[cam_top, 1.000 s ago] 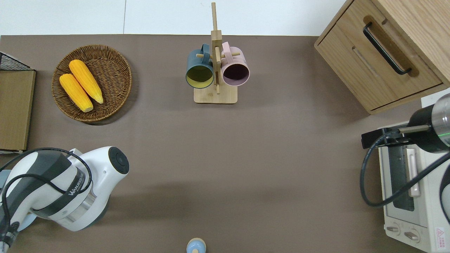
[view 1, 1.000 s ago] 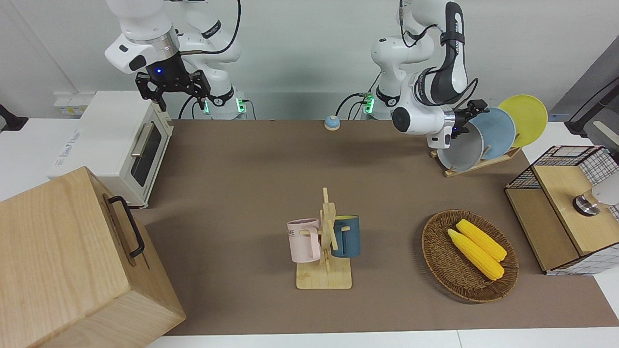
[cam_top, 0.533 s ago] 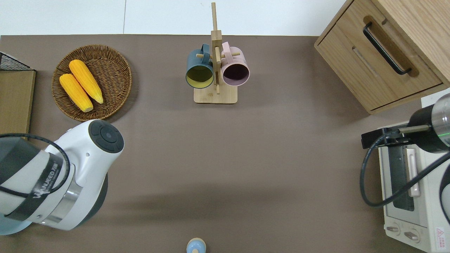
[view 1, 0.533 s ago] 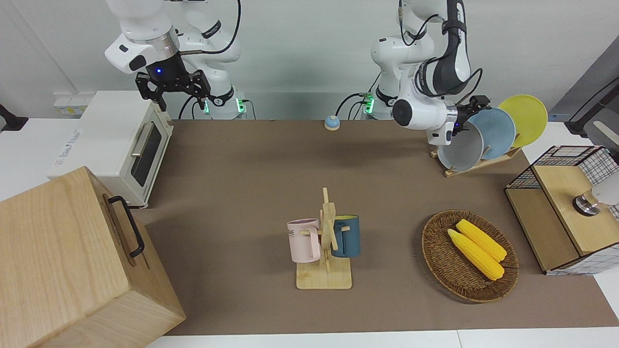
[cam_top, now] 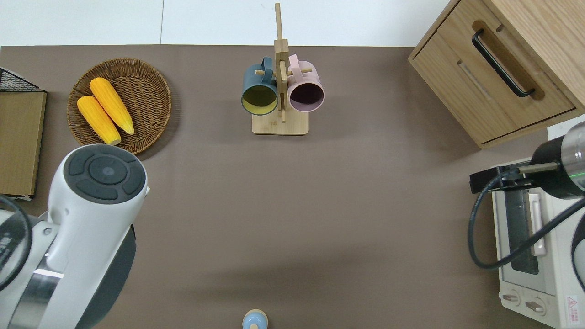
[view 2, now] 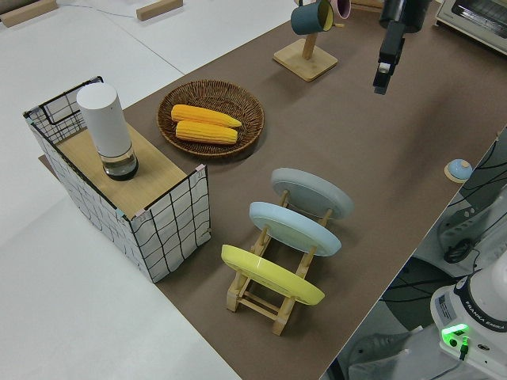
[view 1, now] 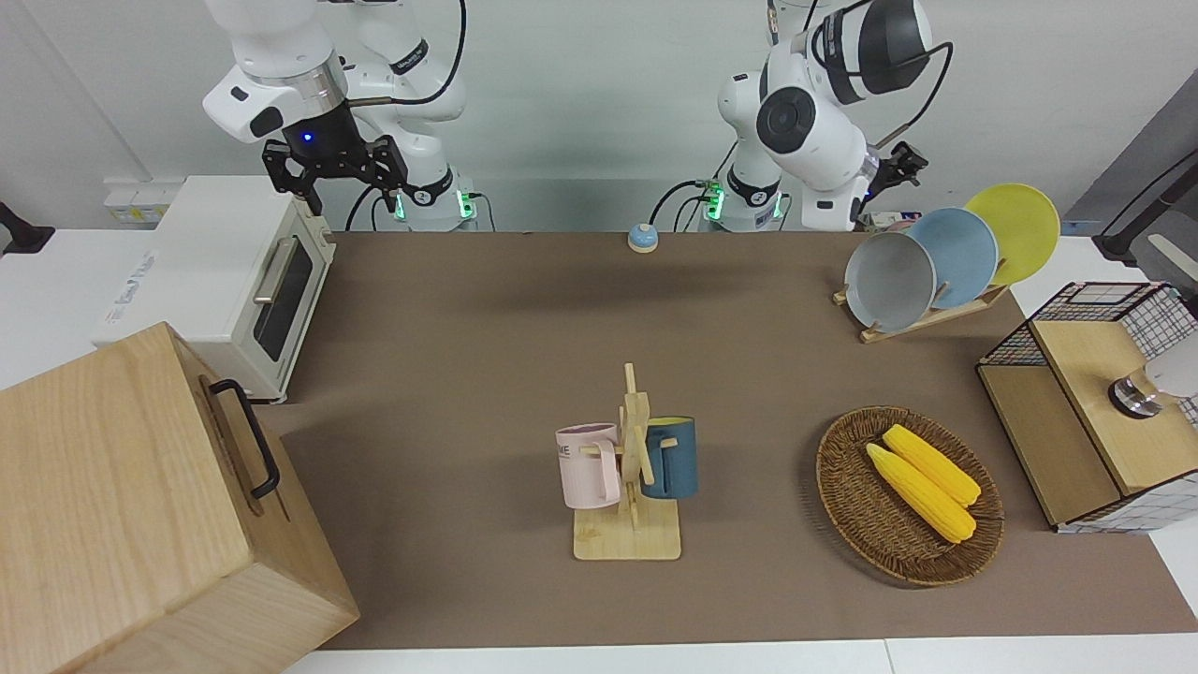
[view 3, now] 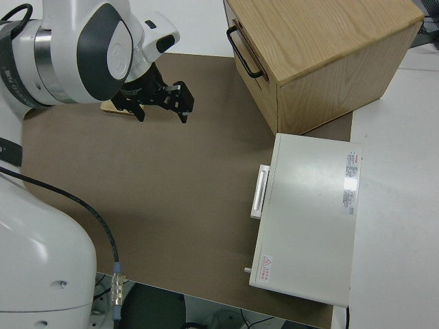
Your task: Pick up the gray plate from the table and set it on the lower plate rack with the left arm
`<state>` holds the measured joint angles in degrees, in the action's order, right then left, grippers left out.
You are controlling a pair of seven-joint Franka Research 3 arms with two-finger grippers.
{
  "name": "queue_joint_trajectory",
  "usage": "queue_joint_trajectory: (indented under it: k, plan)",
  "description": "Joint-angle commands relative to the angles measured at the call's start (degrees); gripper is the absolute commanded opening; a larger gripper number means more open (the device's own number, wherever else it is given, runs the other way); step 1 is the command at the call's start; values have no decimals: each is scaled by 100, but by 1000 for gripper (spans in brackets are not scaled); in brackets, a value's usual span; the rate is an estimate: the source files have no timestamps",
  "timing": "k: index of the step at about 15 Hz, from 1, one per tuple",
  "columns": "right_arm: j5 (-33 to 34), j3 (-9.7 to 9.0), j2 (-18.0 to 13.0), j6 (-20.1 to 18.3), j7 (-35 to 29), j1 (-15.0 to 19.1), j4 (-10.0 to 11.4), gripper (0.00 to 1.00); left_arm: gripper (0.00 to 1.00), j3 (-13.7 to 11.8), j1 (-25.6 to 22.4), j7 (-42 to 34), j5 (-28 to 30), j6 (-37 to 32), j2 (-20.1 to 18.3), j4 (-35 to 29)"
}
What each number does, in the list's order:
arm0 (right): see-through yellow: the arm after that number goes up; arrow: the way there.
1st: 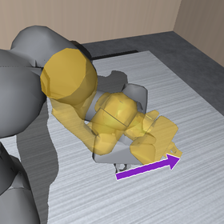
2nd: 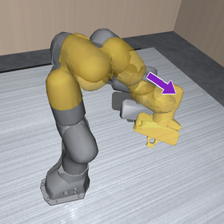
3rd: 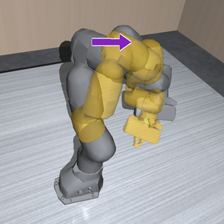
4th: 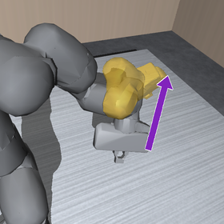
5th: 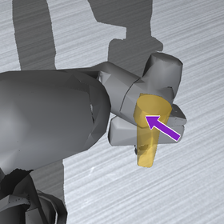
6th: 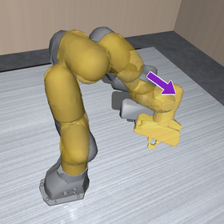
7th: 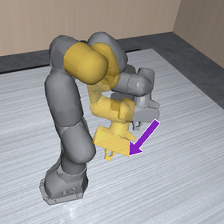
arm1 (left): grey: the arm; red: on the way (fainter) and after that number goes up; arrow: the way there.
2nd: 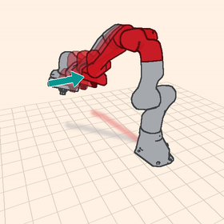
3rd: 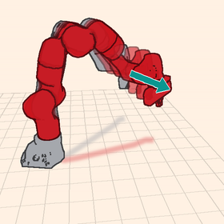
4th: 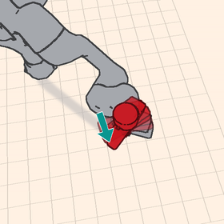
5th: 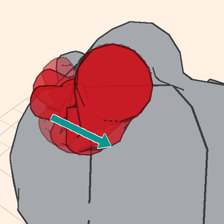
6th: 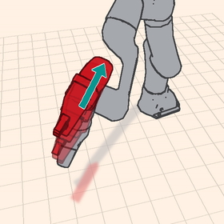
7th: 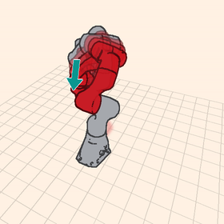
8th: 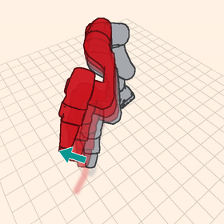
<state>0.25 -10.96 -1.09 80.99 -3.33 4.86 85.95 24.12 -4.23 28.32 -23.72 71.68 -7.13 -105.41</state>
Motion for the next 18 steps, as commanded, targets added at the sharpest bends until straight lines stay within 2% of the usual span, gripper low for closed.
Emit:
queue_joint_trajectory:
  k: [1, 2, 3, 5, 10, 15, 18]
  plan:
    - [-43, -38, -14, -83, -1, 41, -35, 990, 998, -143, -34, -563, 901, -101, -95, 713]
    - [-43, -29, -14, -83, -1, 41, -35, 990, 998, -170, -60, -704, 1156, -102, -96, 846]
    - [-43, -38, -14, -83, 8, 41, -35, 990, 998, -318, -61, -1036, 1455, -93, -96, 1108]
    - [-43, -29, -14, -83, 8, 41, -35, 987, 998, -495, -61, -1424, 1826, -102, -95, 1242]
    - [-43, -38, -14, -83, -1, 41, -35, 990, 989, -715, -69, -2918, 1993, -58, -87, 1497]
    - [-43, -29, -14, -83, -1, 41, -35, 987, 983, -1364, -69, -4771, 2617, 65, -25, 1849]
    - [-43, -29, -14, -83, -1, 41, -35, 990, 987, -1673, -61, -5038, 2925, 83, -25, 1875]
